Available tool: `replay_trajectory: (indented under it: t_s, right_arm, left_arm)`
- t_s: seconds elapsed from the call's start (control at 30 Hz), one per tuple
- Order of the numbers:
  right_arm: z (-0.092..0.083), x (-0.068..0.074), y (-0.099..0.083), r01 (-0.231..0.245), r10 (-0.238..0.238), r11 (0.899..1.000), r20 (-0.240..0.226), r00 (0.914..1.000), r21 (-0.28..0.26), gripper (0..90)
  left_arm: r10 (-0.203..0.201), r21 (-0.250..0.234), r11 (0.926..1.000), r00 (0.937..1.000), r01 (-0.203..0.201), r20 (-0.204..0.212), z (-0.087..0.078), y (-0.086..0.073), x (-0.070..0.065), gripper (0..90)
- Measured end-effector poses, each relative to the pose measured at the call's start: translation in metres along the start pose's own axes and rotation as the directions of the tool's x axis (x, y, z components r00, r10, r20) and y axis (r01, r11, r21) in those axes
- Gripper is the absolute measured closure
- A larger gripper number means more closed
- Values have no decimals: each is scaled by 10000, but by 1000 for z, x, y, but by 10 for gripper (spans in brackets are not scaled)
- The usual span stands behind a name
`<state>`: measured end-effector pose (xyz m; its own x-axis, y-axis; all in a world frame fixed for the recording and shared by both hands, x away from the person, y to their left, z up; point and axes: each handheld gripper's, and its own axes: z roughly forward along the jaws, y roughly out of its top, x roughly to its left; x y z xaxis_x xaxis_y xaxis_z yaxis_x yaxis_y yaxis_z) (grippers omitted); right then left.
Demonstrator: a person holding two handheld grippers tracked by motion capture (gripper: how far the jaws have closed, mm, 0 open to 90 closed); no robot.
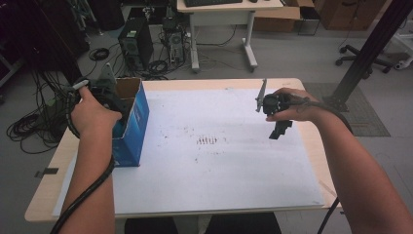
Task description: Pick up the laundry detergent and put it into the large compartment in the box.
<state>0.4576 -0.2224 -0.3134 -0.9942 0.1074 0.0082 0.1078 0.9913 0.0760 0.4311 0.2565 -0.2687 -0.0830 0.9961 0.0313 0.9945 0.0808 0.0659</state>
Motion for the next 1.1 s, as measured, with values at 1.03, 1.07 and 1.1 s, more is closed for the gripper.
replay_trajectory:
  t_s: [1.03,1.07,1.1]
  right_arm:
    - [3,1,2,37,-37,10000,-7,10000,53,57]
    - [3,1,2,35,-35,10000,-13,10000,42,57]
    - [3,1,1,31,-31,10000,-16,10000,33,57]
  left_arm:
    - [239,176,9996,9997,-239,-27,13,4,0,370]
    - [245,171,9996,9997,-245,-30,13,4,0,370]
    - [240,164,9996,9997,-240,-32,13,4,1,370]
